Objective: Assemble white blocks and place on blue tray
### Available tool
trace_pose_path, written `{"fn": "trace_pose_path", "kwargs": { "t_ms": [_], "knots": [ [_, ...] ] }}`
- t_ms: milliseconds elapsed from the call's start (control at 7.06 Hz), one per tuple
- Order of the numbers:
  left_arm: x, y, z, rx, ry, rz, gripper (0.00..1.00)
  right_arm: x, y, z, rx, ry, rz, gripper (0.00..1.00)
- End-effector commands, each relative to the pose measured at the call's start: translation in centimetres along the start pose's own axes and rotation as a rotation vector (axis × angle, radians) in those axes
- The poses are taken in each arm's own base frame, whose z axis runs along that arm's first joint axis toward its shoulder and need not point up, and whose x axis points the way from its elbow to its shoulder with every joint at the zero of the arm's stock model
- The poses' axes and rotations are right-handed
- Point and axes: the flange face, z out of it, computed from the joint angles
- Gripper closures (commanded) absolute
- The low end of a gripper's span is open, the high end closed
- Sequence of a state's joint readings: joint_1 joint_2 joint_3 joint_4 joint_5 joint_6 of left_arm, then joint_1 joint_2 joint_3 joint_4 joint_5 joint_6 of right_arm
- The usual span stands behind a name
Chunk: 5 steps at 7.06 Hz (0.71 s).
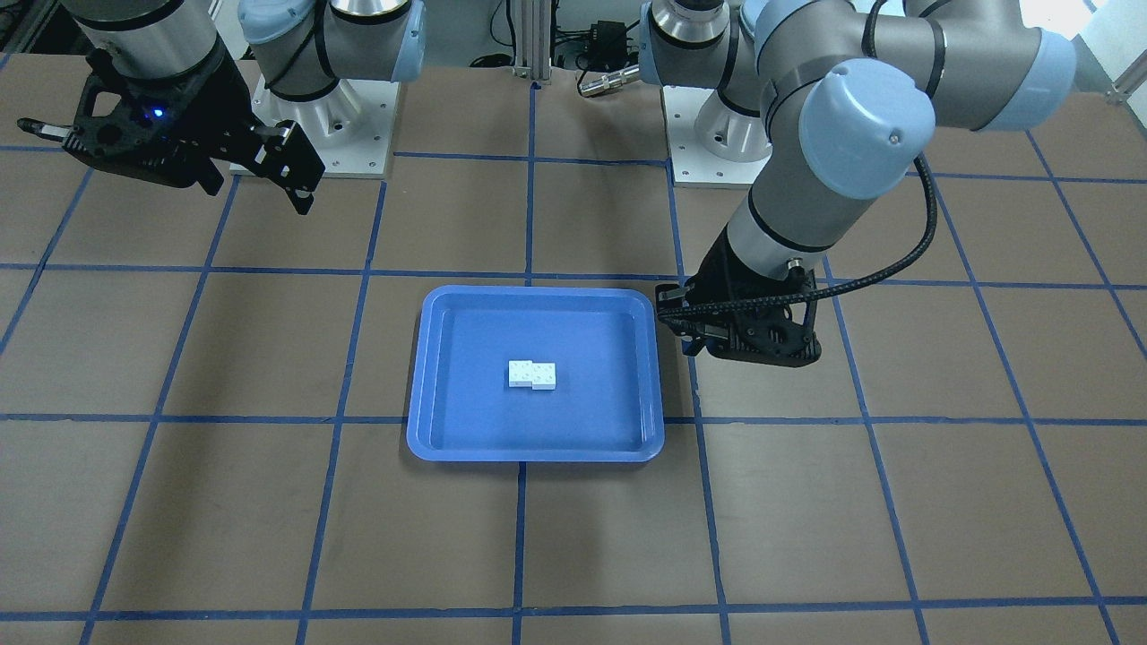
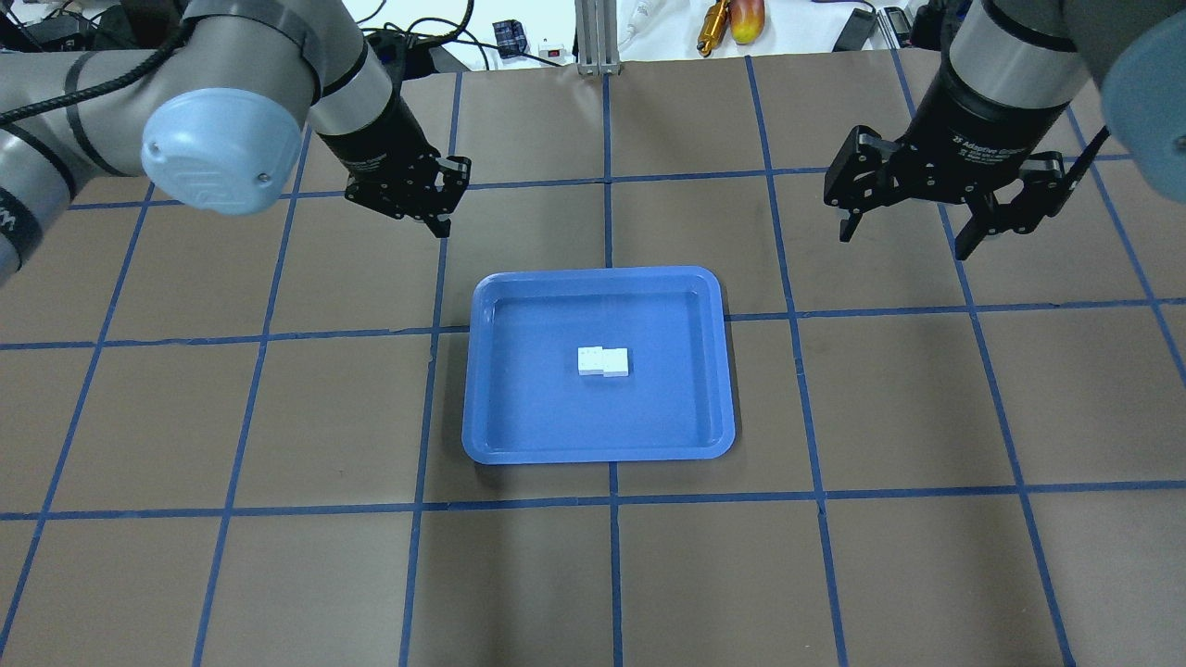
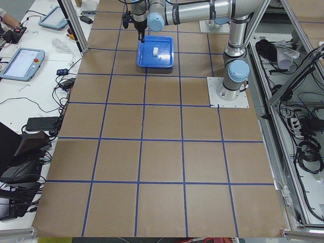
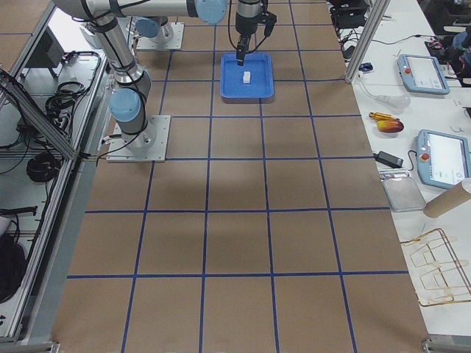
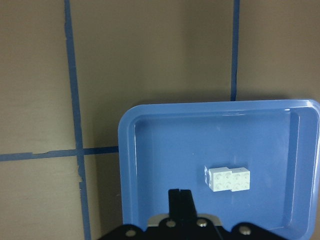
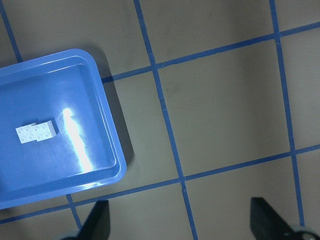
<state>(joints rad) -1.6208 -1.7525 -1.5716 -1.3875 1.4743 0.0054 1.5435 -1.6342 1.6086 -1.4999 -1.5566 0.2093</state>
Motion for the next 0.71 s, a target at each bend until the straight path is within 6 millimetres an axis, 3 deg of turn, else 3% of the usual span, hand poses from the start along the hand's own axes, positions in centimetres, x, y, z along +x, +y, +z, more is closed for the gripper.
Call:
{"fn": "trace_pose_path", "kwargs": {
  "t_ms": [0,142,283,567],
  "knots": [
    [-0.7,4.1,-6.1,0.04,-0.108,0.032,0.55,-0.3,0.2,-0.1,0.009,0.002,-0.022,0.0],
    [-1.4,5.1,-8.6,0.091,-0.134,0.021,0.21,-0.3,0.2,-0.1,0.008,0.004,-0.022,0.0],
    [-1.6,6.1,-9.3,0.099,-0.12,0.013,0.07,-0.3,0.1,-0.1,0.01,0.005,-0.022,0.0],
    [-2.1,6.2,-9.3,0.099,-0.125,0.002,0.0,-0.3,0.1,0.0,0.008,0.004,-0.022,0.0]
  ]
}}
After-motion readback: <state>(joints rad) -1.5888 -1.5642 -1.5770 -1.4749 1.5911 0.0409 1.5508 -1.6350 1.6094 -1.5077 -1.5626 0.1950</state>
